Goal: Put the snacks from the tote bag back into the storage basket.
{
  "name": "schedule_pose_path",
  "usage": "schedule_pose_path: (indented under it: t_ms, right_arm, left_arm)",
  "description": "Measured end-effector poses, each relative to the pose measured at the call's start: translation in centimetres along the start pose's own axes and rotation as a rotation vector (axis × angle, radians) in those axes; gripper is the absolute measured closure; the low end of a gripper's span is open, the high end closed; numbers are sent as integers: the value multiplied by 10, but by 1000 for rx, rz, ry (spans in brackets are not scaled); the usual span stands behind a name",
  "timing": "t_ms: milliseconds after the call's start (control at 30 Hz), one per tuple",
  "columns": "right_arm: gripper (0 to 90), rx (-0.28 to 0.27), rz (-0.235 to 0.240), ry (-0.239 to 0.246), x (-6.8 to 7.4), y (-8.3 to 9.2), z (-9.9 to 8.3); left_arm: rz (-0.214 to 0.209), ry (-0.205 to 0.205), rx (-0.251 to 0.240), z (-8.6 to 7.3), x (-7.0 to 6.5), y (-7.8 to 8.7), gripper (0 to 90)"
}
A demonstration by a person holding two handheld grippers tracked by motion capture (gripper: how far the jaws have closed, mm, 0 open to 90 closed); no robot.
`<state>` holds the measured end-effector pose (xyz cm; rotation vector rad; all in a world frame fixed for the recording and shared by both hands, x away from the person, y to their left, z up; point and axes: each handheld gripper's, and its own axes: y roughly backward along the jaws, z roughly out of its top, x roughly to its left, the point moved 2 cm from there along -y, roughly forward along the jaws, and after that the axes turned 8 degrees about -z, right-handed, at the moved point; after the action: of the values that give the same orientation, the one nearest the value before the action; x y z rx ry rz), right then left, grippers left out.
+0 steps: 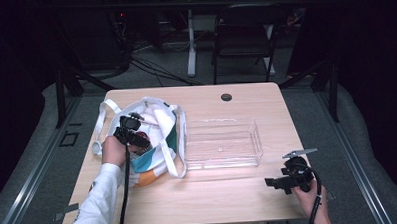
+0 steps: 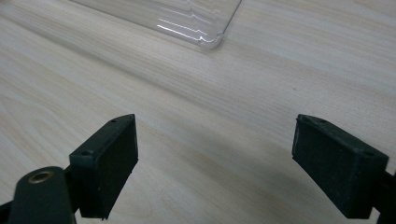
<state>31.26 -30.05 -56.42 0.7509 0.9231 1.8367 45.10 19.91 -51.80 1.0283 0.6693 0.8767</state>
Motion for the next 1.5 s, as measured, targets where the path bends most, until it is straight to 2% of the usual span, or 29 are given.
schedule_pose_path:
  t_ms: [633,900,1133,1267,1500]
  right_arm:
    - [140,-8,-1,-7,0,1,0]
    - [140,-5,1,-3,0,1,0]
    - [140,-7,-1,-5,0,1,0]
    - [140,-7,-1,-6,0,1,0]
    - [140,-8,0,-7,0,0,0]
  left_arm:
    - [-7,-13,-10,-1,0,5,262]
    - [-8,-24,0,-1,-1,5,262]
    - [-18,1,-2,-2,2,3,259]
    - [-20,-1,18,-3,3,-1,254]
    - [-23,1,15,-3,4,-2,256]
